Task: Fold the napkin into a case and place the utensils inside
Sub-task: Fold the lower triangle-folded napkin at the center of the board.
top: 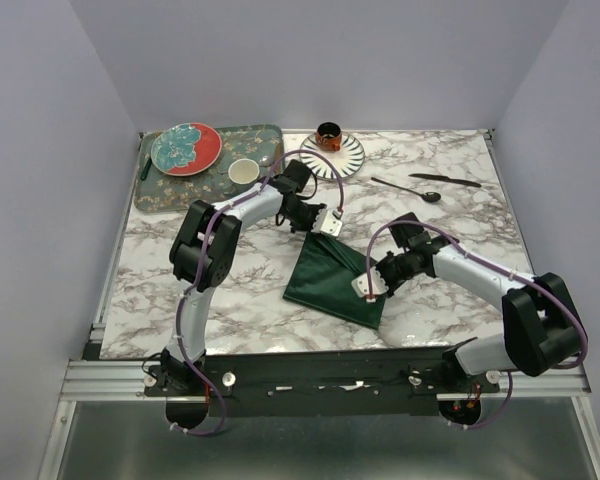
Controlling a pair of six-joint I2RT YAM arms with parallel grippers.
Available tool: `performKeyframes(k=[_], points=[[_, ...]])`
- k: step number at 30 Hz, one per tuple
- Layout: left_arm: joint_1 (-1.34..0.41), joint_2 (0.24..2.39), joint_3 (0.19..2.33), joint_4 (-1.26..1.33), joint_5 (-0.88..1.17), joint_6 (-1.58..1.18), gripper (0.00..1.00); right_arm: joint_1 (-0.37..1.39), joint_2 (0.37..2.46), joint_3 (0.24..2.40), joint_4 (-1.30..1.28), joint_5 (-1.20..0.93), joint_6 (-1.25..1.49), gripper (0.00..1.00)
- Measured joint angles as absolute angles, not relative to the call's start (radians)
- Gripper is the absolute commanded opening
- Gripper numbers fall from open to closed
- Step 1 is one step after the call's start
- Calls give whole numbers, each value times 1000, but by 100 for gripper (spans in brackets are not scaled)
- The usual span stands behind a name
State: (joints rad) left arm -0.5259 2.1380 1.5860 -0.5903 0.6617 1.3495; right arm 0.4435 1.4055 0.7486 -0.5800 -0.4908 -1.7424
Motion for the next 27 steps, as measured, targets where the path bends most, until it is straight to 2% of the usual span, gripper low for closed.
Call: performKeyframes(k=[6, 27], points=[[-526, 2116, 1555, -630, 662, 1367, 0, 439, 1379, 749, -581, -491, -1720, 1], [-599, 1856, 1266, -648, 550, 1340, 0, 437, 1259, 666, -618, -503, -1712, 1]])
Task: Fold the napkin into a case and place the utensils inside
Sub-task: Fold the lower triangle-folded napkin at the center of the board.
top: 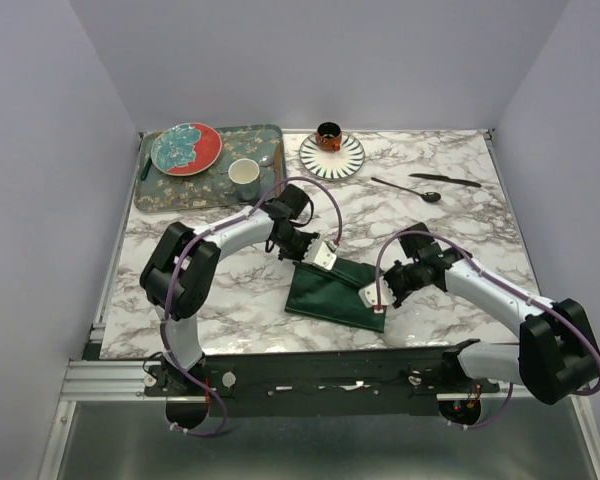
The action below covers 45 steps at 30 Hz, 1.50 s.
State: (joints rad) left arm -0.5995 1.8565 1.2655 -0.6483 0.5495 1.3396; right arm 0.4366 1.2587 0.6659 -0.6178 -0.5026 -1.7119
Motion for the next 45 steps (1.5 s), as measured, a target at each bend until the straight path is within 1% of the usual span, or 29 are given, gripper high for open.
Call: performKeyframes(k=[11, 20, 21, 27, 35, 40, 45], points=[[-650, 1816, 1187, -619, 490, 1243, 0, 437, 1230, 605, -622, -506, -1729, 1], [-662, 1816, 1168, -596, 466, 1177, 0, 437, 1285, 596, -599, -506, -1742, 1], [-662, 1816, 1168, -594, 465, 1173, 2, 437, 1294, 597, -596, -506, -1744, 1], [-659, 1816, 1151, -593, 463, 1151, 7, 437, 1351, 641, -597, -490, -1781, 1], [-609, 1814, 1150, -601, 481, 1095, 9, 437, 1464, 743, -596, -451, -1836, 1], [-565, 1813, 1150, -601, 495, 1067, 8, 437, 1520, 797, -585, -431, -1843, 1], [-564, 1804, 1150, -606, 505, 1048, 1, 437, 1505, 805, -593, -430, -1831, 1]])
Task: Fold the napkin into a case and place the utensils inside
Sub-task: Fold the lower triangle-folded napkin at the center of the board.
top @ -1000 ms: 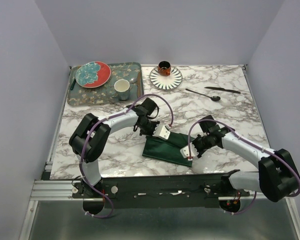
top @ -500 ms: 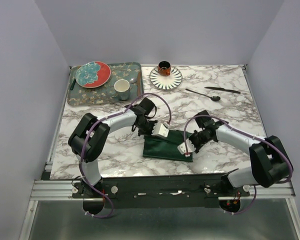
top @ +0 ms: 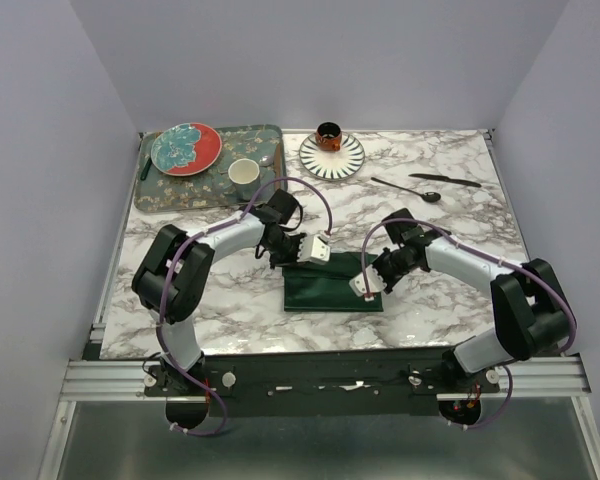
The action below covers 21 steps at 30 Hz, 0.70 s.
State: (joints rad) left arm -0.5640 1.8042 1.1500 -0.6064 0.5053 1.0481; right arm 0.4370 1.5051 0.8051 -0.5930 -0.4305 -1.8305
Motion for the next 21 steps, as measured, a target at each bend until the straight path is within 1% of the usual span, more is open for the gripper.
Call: performKeyframes(k=[2, 5, 7, 8, 9, 11, 12, 14, 16, 21], points=[[-567, 1803, 1150, -609, 506, 1032, 0, 437, 1491, 808, -599, -430, -1820, 1], [-578, 1803, 1155, -618, 506, 1011, 0, 435, 1484, 813, -603, -430, -1808, 6], [-589, 1803, 1161, -622, 505, 995, 0, 430, 1482, 813, -606, -429, -1807, 13], [-596, 1803, 1164, -623, 504, 989, 0, 426, 1482, 813, -606, -425, -1806, 16], [-601, 1803, 1166, -624, 504, 981, 0, 423, 1482, 813, -607, -422, -1807, 24], [-612, 1803, 1168, -627, 499, 970, 0, 419, 1479, 812, -609, -412, -1806, 32], [-617, 1803, 1168, -628, 495, 963, 0, 417, 1475, 811, -610, -406, -1806, 39], [-625, 1803, 1168, -630, 485, 953, 0, 417, 1464, 804, -609, -398, -1804, 46], [-634, 1803, 1168, -630, 478, 946, 0, 417, 1454, 798, -609, -392, -1804, 48], [-647, 1803, 1164, -620, 465, 921, 0, 417, 1413, 796, -609, -383, -1768, 49]])
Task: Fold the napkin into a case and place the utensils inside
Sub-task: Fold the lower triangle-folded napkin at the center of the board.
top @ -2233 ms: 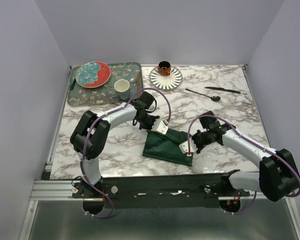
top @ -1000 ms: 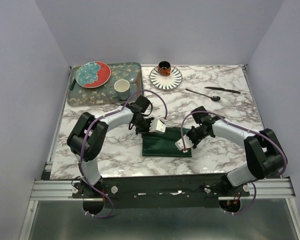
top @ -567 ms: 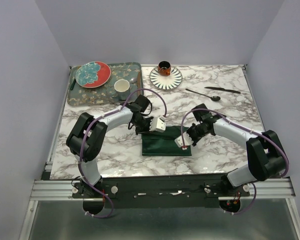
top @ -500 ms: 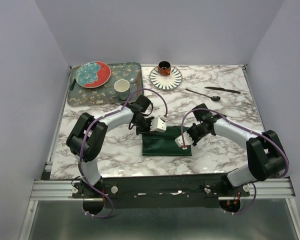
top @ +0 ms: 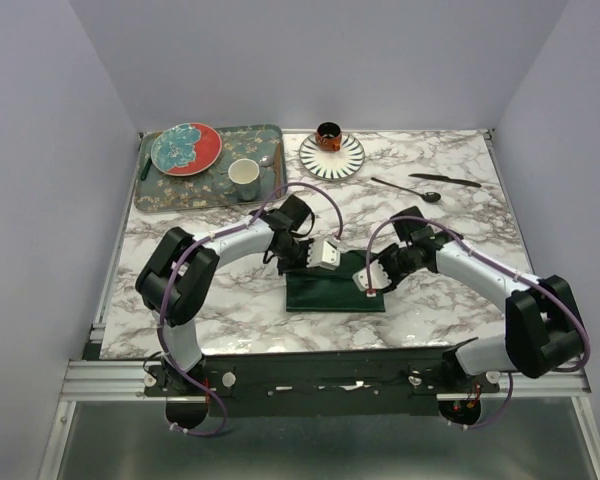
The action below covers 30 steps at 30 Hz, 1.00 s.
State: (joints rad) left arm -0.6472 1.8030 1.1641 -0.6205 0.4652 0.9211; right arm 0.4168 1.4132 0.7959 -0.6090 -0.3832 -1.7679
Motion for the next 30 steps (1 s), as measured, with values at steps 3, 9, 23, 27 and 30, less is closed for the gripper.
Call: performKeyframes(k=[3, 9, 23, 27, 30], points=[[-659, 1803, 1150, -606, 462, 908, 0, 417, 1369, 793, -608, -382, -1729, 49], [-674, 1803, 1137, -581, 455, 889, 0, 392, 1314, 796, -612, -382, -1550, 43], [-704, 1797, 1124, -538, 434, 885, 0, 183, 1443, 1056, -654, -645, -685, 38], [-716, 1789, 1116, -528, 416, 881, 0, 182, 1541, 1065, -654, -674, -467, 38], [-723, 1787, 1114, -525, 404, 876, 0, 182, 1602, 1075, -658, -673, -356, 39]])
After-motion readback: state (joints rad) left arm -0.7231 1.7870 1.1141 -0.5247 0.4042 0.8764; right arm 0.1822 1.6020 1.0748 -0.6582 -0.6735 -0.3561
